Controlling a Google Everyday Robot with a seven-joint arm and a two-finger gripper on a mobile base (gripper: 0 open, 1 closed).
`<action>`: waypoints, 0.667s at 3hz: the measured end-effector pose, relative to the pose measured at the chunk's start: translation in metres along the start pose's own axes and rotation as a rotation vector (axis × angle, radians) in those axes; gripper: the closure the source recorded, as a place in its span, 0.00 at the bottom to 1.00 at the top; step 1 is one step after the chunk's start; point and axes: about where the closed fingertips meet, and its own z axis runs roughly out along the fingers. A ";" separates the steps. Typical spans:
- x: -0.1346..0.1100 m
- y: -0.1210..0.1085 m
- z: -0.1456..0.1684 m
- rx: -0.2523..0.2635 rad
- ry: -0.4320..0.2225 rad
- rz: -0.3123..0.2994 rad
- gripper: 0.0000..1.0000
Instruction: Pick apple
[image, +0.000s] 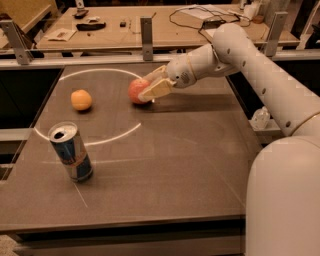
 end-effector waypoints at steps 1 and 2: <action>-0.015 -0.006 -0.016 0.029 -0.021 -0.003 1.00; -0.038 -0.011 -0.036 0.061 -0.069 0.004 1.00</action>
Offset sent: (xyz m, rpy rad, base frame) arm 0.0162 -0.0320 0.0884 0.1229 -0.0496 -0.1050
